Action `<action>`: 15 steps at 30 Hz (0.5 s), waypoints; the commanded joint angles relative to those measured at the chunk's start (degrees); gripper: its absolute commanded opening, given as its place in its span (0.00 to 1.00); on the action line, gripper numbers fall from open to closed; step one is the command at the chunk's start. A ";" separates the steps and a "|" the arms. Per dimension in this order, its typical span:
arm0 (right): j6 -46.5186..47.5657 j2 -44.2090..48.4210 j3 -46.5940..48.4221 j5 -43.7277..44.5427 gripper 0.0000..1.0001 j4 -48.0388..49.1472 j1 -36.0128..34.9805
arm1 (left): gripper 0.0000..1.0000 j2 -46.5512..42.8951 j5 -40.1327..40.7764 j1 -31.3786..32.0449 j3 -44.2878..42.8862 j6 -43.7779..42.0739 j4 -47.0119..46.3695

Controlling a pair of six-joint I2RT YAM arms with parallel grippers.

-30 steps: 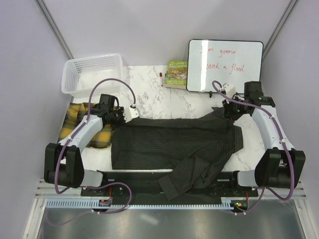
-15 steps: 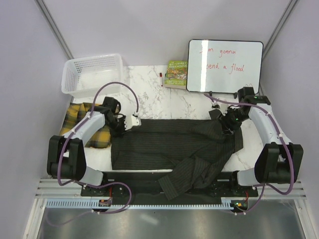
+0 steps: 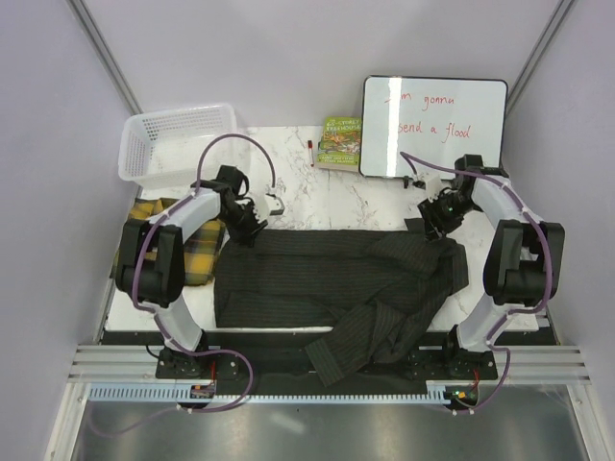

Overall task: Fold and stack the long sleeve shirts
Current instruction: Fold the shirt

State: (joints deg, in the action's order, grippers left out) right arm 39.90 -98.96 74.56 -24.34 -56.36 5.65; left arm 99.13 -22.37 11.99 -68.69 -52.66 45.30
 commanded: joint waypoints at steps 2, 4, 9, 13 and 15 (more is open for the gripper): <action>-3.60 -2.99 -3.20 7.80 0.44 6.60 -0.38 | 0.29 3.08 2.33 3.12 2.76 6.69 -3.02; -3.34 -4.83 -3.90 11.22 0.43 9.41 0.06 | 0.29 4.22 3.73 5.93 3.90 8.62 -4.77; -3.07 -10.20 1.44 13.09 0.41 10.66 2.78 | 0.27 8.08 5.75 11.12 2.86 16.60 -9.17; -1.93 -8.90 6.55 7.04 0.42 4.43 3.58 | 0.26 8.63 4.35 11.21 0.13 18.74 -9.26; -1.76 -6.96 8.49 2.56 0.45 1.88 4.10 | 0.27 7.57 3.83 11.21 0.30 17.78 -8.74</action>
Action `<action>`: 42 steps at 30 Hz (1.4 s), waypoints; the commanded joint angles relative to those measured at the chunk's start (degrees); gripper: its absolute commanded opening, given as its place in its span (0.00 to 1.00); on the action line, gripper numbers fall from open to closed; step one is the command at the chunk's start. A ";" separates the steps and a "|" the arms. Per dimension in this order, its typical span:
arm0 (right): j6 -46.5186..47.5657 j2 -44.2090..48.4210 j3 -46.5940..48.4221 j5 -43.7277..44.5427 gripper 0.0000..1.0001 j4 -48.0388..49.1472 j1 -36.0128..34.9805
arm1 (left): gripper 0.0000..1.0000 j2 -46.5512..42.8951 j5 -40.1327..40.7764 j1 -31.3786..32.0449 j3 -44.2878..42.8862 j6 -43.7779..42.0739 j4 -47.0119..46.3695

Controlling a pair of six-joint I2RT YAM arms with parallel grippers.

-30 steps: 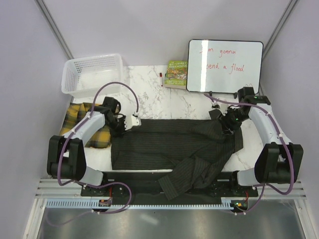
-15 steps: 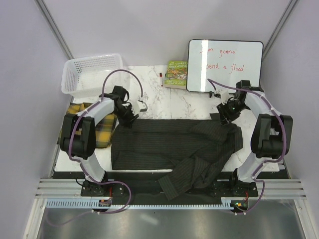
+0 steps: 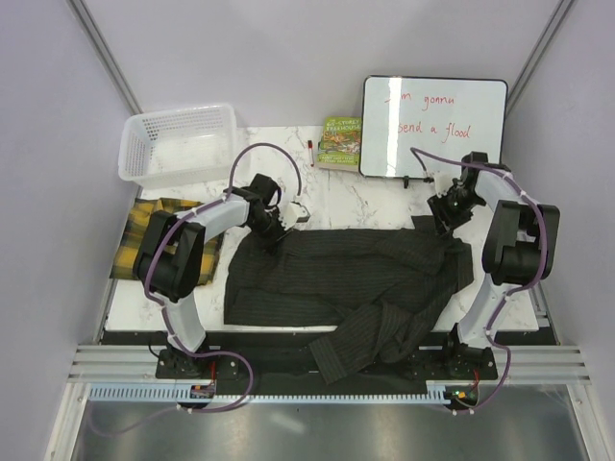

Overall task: Fold and stack the long sleeve shirts
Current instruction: Fold the shirt

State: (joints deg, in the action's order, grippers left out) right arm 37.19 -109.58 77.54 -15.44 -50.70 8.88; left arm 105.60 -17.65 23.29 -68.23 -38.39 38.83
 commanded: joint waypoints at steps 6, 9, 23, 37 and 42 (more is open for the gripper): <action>-6.77 5.09 6.92 -6.80 0.52 1.30 1.75 | 0.40 -3.82 -1.68 -0.17 1.34 1.30 -0.42; -11.08 1.49 7.28 -4.61 0.54 3.49 1.84 | 0.52 -6.02 -2.21 -0.35 1.34 1.39 -0.07; -17.24 -5.90 7.54 3.84 0.67 10.18 2.72 | 0.57 -12.26 -3.80 -0.70 1.43 2.36 0.98; -16.10 -2.23 6.75 -9.92 0.03 5.61 2.80 | 0.60 -16.39 -4.93 -1.40 -1.11 3.85 1.95; -10.40 13.91 7.28 -23.29 0.00 0.79 2.80 | 0.62 -21.66 -11.16 -1.67 -3.31 6.57 3.36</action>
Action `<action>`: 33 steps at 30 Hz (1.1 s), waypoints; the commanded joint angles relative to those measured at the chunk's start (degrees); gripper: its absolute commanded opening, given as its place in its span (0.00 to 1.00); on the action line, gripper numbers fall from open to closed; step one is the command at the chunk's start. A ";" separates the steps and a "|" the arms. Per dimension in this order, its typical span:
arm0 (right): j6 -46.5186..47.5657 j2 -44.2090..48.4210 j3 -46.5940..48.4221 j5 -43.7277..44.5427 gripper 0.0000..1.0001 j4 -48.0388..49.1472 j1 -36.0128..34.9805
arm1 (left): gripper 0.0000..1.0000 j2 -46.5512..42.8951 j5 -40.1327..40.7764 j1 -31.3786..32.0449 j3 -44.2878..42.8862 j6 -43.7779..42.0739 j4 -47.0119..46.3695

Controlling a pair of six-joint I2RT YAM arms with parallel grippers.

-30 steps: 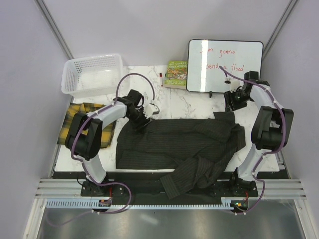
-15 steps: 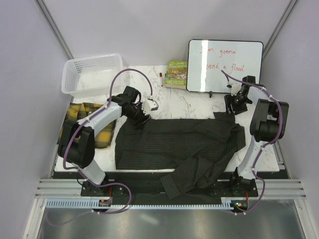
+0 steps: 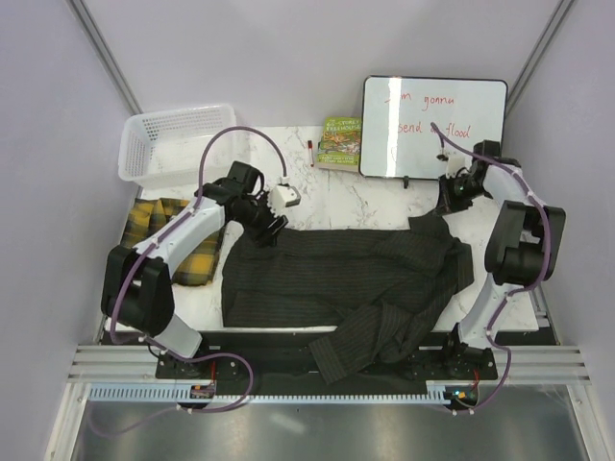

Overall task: Fold and stack the long sleeve shirts
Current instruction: Fold the shirt

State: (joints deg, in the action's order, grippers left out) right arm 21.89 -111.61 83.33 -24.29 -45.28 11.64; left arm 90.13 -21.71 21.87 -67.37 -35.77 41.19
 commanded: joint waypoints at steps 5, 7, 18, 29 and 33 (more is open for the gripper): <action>10.53 29.23 1.31 -23.59 0.00 -12.70 -0.30 | 0.94 -16.11 -16.31 -0.16 -7.06 7.55 1.26; 14.91 32.15 0.18 -25.18 0.00 -16.14 -0.91 | 0.99 -19.35 -18.62 -0.07 -8.29 8.52 1.09; 13.98 51.49 -7.57 -28.18 0.00 -19.07 -9.44 | 0.99 -29.57 -16.62 12.13 -1.29 13.08 -16.12; 18.26 56.42 -6.34 -43.11 0.00 -16.94 -10.76 | 0.99 -34.13 -2.22 34.12 7.15 -27.56 -28.83; 28.10 57.82 -8.18 -44.35 0.00 -21.78 -11.29 | 1.00 -34.14 2.03 34.03 13.30 -43.90 -37.39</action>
State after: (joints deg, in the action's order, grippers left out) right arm 40.27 -55.18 75.68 -62.50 -64.42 0.89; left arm 56.34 -26.09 55.86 -58.48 -54.46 16.43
